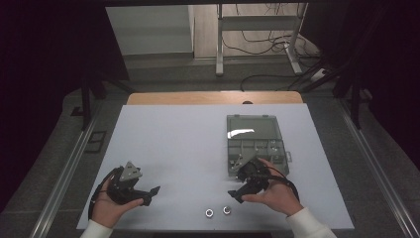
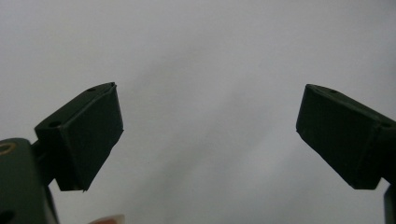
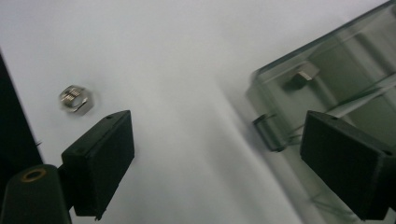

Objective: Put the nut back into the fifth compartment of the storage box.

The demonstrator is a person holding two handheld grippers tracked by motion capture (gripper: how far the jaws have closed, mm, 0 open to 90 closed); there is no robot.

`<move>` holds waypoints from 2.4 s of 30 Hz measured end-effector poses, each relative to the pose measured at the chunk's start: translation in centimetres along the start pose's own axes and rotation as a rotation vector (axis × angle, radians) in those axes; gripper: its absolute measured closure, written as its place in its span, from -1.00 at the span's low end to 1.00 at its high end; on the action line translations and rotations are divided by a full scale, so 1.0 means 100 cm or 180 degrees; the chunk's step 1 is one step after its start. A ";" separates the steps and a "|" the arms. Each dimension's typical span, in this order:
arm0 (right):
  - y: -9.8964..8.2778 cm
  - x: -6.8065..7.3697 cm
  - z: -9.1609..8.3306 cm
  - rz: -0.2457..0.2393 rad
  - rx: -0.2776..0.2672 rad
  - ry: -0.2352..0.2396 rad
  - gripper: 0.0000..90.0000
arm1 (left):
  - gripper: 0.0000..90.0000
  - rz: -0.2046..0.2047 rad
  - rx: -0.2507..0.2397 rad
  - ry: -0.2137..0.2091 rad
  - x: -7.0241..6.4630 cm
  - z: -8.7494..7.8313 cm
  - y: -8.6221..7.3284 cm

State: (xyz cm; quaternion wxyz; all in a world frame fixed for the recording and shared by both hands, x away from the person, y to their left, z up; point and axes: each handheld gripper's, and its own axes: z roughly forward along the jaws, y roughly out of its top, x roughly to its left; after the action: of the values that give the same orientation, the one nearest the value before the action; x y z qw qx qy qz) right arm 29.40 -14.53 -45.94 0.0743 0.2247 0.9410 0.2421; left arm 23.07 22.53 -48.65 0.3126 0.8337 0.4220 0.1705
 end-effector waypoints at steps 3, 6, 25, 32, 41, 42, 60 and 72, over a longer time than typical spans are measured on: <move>-0.002 0.012 0.002 -0.0015 0.0074 -0.0001 -0.75 | -0.83 -0.0002 0.0002 0.0003 0.000 0.000 0.000; -0.003 0.017 0.002 -0.0049 0.0093 0.0018 -0.75 | -0.83 0.0006 0.0013 0.0001 0.000 0.000 0.000; -0.011 0.039 0.022 -0.0486 0.0418 0.0253 -0.52 | -0.83 0.0023 0.0041 -0.0016 -0.001 0.002 0.000; -0.011 0.046 0.031 -0.0649 0.0542 0.0310 -0.45 | -0.83 0.0027 0.0049 -0.0013 -0.002 0.003 0.000; -0.007 0.046 0.040 -0.0919 0.0596 0.0385 -0.07 | -0.83 0.0041 0.0067 -0.0008 -0.002 0.004 0.000; -0.007 0.046 0.040 -0.0919 0.0596 0.0385 -0.07 | -0.83 0.0041 0.0067 -0.0008 -0.002 0.004 0.000; -0.001 0.049 0.043 -0.1003 0.0736 0.0530 0.51 | -0.83 0.0041 0.0064 -0.0014 -0.002 0.004 -0.001; 0.000 0.040 0.035 -0.0854 0.0627 0.0523 0.56 | -0.83 0.0047 0.0079 -0.0016 -0.002 0.004 -0.001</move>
State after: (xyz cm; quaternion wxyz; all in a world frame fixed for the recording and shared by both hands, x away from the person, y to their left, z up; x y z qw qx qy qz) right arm 26.73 -11.16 -49.14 0.0064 0.0828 0.9846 0.1542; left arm 23.16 22.28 -49.03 0.3021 0.8411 0.4171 0.1655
